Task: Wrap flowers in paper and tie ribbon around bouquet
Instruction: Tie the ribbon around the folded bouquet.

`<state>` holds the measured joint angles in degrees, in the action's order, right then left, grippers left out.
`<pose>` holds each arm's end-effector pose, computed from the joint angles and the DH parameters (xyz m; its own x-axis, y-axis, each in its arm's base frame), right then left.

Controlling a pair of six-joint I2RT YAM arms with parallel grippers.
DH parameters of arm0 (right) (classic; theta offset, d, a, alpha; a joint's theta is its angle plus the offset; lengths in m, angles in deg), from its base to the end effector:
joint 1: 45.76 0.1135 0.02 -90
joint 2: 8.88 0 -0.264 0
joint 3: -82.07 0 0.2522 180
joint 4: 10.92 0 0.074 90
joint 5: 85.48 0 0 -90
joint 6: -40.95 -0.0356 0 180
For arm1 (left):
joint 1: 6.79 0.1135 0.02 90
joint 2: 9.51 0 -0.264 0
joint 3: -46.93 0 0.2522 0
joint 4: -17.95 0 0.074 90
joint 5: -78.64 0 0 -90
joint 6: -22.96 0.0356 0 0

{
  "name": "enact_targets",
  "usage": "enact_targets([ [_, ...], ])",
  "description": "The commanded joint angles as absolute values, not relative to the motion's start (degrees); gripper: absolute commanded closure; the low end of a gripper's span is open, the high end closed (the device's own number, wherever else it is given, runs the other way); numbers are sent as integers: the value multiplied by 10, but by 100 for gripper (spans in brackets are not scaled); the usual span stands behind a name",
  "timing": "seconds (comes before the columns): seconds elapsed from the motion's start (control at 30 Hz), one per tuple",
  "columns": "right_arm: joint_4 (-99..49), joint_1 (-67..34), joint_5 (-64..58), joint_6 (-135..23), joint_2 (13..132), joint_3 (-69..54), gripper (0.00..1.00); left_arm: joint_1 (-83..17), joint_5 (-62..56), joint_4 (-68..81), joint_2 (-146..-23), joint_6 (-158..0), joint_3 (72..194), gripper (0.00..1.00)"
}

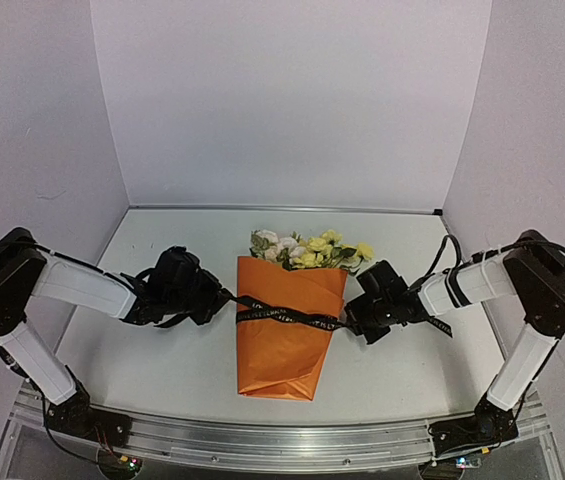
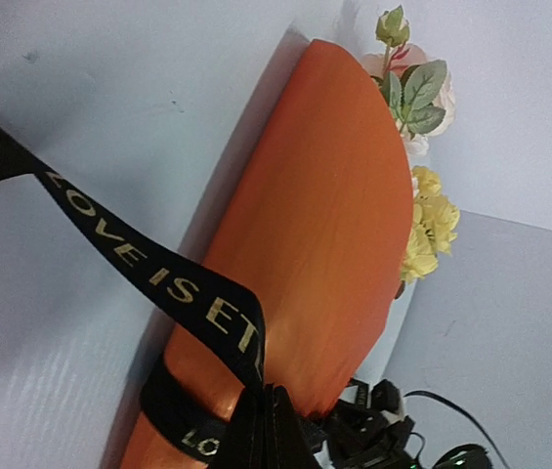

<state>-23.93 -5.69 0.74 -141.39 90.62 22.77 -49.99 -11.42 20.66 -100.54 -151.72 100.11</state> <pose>0.2447 0.2089 0.1234 -0.6470 0.7586 0.0772 0.6398 0.4849 0.5962 0.2286 -0.2146 0.1596 -0.7199 -0.6899 -0.0764 -0.3544 0.4600 -0.8142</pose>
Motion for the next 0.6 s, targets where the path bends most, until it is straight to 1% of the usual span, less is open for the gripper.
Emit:
enact_targets([
  [0.0,-281,-78,61,-1390,940,229,100,-496,-161,97,-927,-1441,1001,100],
  [0.13,-281,-103,89,-1368,942,240,100,-465,-166,74,-890,-1417,953,100],
  [0.27,-280,-135,94,-1346,945,244,100,-387,-122,103,-890,-1385,904,100],
  [0.37,-282,-162,96,-1327,927,256,100,-350,-103,94,-890,-1347,902,100],
  [0.57,-308,-243,91,-1289,858,324,100,-208,-41,101,-885,-1311,871,100],
])
